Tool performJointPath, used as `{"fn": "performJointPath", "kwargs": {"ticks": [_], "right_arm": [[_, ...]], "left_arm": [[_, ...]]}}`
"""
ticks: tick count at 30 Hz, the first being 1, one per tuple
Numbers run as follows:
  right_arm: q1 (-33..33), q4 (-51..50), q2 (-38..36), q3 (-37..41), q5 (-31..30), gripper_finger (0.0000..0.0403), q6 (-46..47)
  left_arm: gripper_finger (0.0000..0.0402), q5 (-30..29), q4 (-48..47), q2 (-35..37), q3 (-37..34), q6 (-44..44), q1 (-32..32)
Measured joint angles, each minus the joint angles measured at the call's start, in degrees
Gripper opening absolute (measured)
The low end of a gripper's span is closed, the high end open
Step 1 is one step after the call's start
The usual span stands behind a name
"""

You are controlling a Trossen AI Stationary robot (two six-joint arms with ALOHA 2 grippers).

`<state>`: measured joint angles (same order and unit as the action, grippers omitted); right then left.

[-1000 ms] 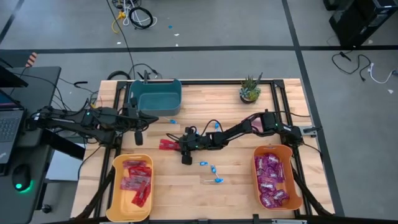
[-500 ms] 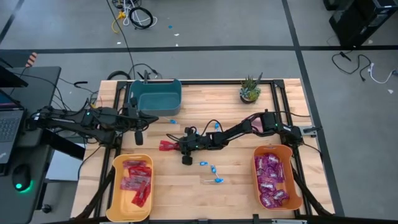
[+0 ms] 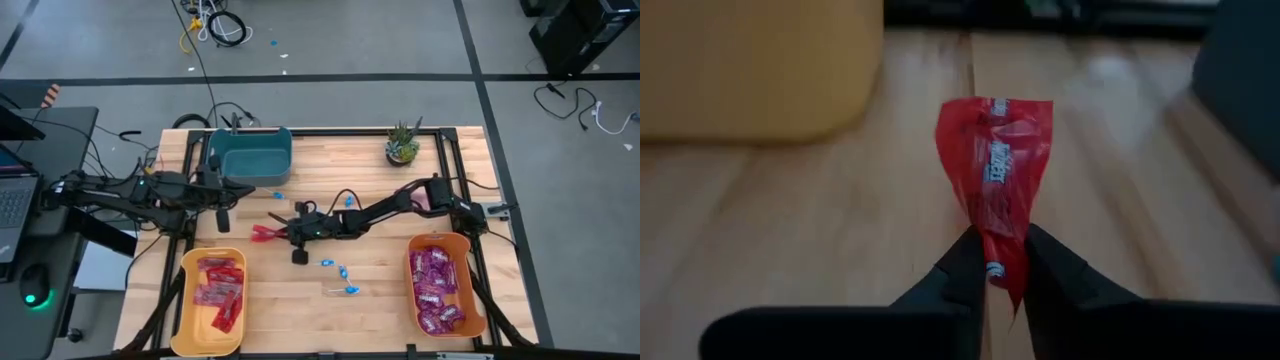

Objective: Sort candy
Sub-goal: Put the red candy into the yellow bin

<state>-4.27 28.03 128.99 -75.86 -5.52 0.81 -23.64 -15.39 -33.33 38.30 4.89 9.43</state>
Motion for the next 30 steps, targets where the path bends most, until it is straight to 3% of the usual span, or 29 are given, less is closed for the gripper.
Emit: {"fn": "performJointPath", "kwargs": {"ticks": [10,16,19,24,30], "right_arm": [[-0.01,-1.98,-6.58,-0.09,-0.26,0.0005,-1.55],[-0.09,-2.15,-7.78,-0.13,0.89,0.0000,-1.13],[-0.11,-2.09,-7.84,-0.13,0.98,0.0000,-0.56],[-0.11,-2.92,-9.61,-0.11,1.05,0.0000,-0.51],[-0.11,-9.48,-14.96,-0.13,1.05,0.0000,-0.85]], "left_arm": [[0.0000,0.02,1.35,0.03,0.00,0.01,0.00],[0.0000,0.31,0.51,0.03,0.00,0.11,0.00],[0.0001,5.23,-0.96,0.01,0.00,-0.45,0.00],[0.0003,19.68,-3.28,0.01,0.00,-5.25,0.14],[0.0003,21.37,-4.36,0.02,0.00,-12.52,1.05]]}}
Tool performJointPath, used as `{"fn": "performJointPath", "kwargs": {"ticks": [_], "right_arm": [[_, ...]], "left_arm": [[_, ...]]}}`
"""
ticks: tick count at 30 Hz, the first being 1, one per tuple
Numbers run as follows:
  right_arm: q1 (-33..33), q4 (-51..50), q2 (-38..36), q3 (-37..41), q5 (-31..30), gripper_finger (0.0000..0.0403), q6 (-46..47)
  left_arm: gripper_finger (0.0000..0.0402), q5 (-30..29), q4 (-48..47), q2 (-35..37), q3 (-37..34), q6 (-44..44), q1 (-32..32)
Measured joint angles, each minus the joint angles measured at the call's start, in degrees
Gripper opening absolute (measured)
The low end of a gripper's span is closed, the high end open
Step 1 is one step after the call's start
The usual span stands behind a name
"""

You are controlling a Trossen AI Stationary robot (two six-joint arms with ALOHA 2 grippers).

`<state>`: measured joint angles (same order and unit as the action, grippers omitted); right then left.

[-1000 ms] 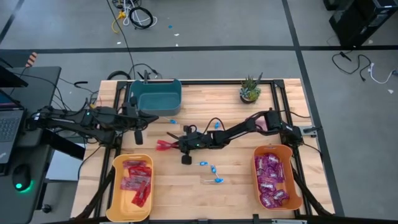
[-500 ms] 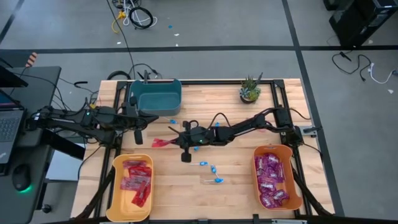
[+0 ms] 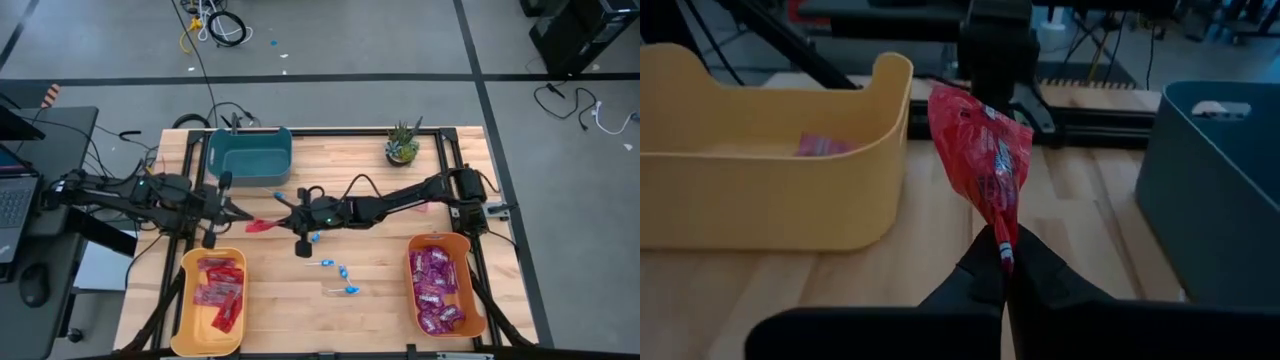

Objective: Sort candy
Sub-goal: Put the red candy into the yellow bin

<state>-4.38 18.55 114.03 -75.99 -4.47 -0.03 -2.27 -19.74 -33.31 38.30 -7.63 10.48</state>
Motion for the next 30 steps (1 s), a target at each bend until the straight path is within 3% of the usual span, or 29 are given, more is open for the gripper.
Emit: {"fn": "performJointPath", "kwargs": {"ticks": [5,10,14,21,30], "right_arm": [[-0.92,-6.82,-4.70,-0.02,0.00,0.0000,0.31],[-2.79,-11.99,-8.85,0.00,-0.30,0.0000,0.44],[-3.46,-11.51,-11.55,-0.02,-0.64,0.0000,7.11],[-3.41,-8.84,-12.01,-0.02,0.59,0.0000,18.95],[-3.48,-7.51,-12.01,0.00,-1.52,0.0000,19.61]], "left_arm": [[0.0003,-1.44,-5.56,0.03,0.00,-10.00,1.48],[0.0003,-2.88,-6.39,-0.08,0.00,-10.19,1.70],[0.0011,-3.27,-6.47,-0.34,0.00,-10.04,1.70],[0.0064,-6.92,-5.22,-3.07,0.00,-10.06,1.70],[0.0138,-7.37,-4.45,-4.97,0.00,-8.93,1.70]]}}
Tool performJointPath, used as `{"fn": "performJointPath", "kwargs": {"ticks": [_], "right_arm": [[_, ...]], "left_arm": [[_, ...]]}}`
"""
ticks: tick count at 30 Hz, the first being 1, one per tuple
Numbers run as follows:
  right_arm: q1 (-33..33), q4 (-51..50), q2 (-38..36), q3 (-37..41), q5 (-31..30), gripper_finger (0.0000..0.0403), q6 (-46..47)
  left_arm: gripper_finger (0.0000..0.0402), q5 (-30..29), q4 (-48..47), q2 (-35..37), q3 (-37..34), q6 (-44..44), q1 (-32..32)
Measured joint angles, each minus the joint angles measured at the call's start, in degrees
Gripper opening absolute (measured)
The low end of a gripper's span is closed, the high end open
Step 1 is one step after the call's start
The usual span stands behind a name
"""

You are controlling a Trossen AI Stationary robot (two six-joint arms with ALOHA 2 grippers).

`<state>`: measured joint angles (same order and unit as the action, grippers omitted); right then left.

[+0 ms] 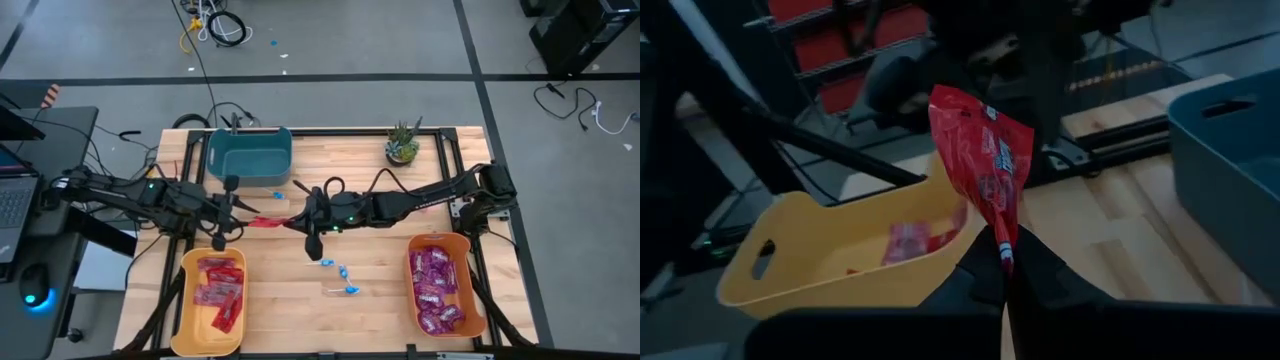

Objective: Sort candy
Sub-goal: Put the red candy into the yellow bin

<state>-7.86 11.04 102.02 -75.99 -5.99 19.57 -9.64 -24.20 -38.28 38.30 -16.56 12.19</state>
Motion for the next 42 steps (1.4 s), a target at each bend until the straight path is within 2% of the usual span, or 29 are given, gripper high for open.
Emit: {"fn": "performJointPath", "kwargs": {"ticks": [7,24,27,31,37,42], "right_arm": [[0.00,-0.94,0.00,0.00,-0.41,0.0000,0.24],[0.00,1.28,0.00,0.00,-2.33,0.0000,-0.16],[0.00,1.28,0.00,0.00,-2.18,0.0000,-0.20],[0.00,1.28,0.02,0.00,-2.09,0.0000,-0.32],[0.00,1.23,0.02,0.00,-2.04,0.0014,-1.71],[0.00,-0.51,0.02,0.00,-1.58,0.0051,-3.15]], "left_arm": [[0.0143,0.21,1.17,0.00,0.00,1.82,0.00],[0.0143,1.87,9.49,-3.34,0.04,0.16,0.00],[0.0141,-0.10,10.40,-3.30,0.04,0.45,0.00],[0.0114,-2.44,11.14,-3.30,0.04,0.25,-0.04],[0.0014,-2.41,10.59,-3.32,0.04,-1.35,0.00],[0.0005,-2.47,10.53,-3.29,0.04,-1.28,0.00]]}}
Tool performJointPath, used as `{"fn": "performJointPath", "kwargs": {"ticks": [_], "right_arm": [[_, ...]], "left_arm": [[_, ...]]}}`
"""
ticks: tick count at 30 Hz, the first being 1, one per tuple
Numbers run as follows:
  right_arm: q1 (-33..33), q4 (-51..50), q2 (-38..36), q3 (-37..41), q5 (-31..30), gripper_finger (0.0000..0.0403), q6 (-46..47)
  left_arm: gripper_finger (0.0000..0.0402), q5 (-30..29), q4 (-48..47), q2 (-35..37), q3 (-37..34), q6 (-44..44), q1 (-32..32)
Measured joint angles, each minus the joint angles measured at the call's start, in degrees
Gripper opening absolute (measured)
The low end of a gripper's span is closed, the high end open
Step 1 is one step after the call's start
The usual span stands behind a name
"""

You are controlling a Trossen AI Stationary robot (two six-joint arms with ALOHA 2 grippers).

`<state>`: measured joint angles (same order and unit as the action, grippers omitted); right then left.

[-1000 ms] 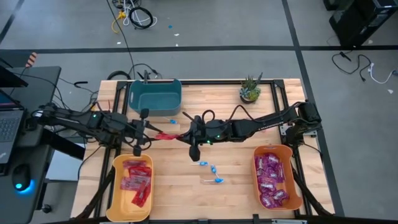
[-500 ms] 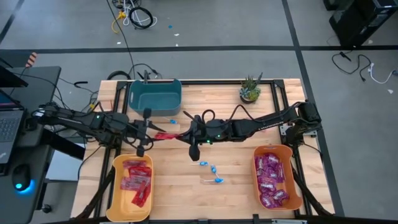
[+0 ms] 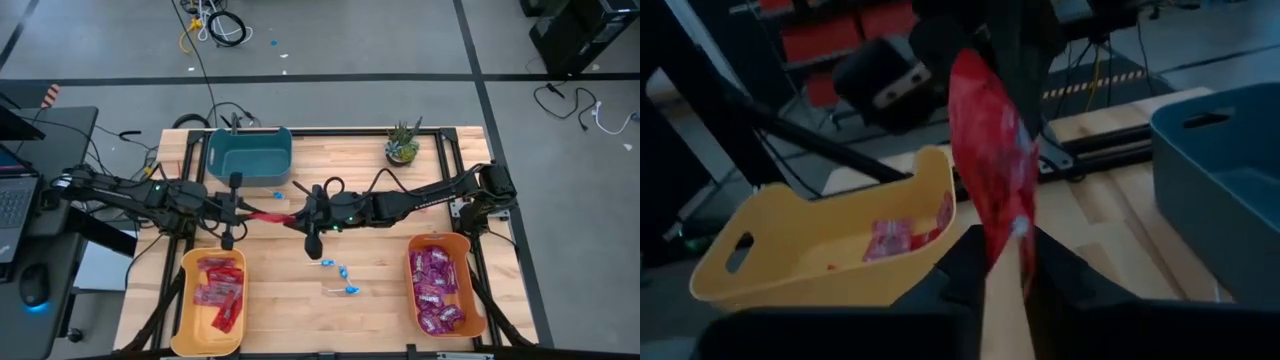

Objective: Sort candy
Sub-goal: Put the red candy into the yellow bin

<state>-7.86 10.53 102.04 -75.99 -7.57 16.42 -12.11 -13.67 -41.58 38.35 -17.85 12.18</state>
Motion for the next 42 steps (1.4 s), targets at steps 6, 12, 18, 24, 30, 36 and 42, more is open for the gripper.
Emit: {"fn": "performJointPath", "kwargs": {"ticks": [6,12,18,24,30,36,42], "right_arm": [[0.07,-4.59,0.00,0.00,1.67,0.0109,-0.39],[0.43,-13.50,0.00,0.00,1.70,0.0142,1.06],[1.30,-21.12,0.00,0.01,0.83,0.0143,3.35],[2.40,-21.56,-0.04,0.02,-0.18,0.0140,3.10],[4.02,-22.94,-0.07,0.02,-0.21,0.0140,2.93],[5.39,-24.37,-0.07,0.02,-0.29,0.0139,2.93],[6.11,-24.35,-0.07,0.02,-0.29,0.0139,2.91]], "left_arm": [[0.0002,-1.95,0.02,1.51,0.00,0.22,-0.02],[0.0001,-2.00,-6.88,3.99,3.82,6.31,0.00],[0.0000,1.11,-24.06,4.08,8.84,19.02,0.48],[0.0000,1.58,-32.36,3.16,11.15,26.01,3.69],[0.0000,4.16,-42.23,-0.19,16.33,33.42,8.38],[0.0000,4.94,-49.48,-3.43,21.60,40.73,13.17],[0.0000,7.91,-54.79,-6.18,24.59,46.22,17.89]]}}
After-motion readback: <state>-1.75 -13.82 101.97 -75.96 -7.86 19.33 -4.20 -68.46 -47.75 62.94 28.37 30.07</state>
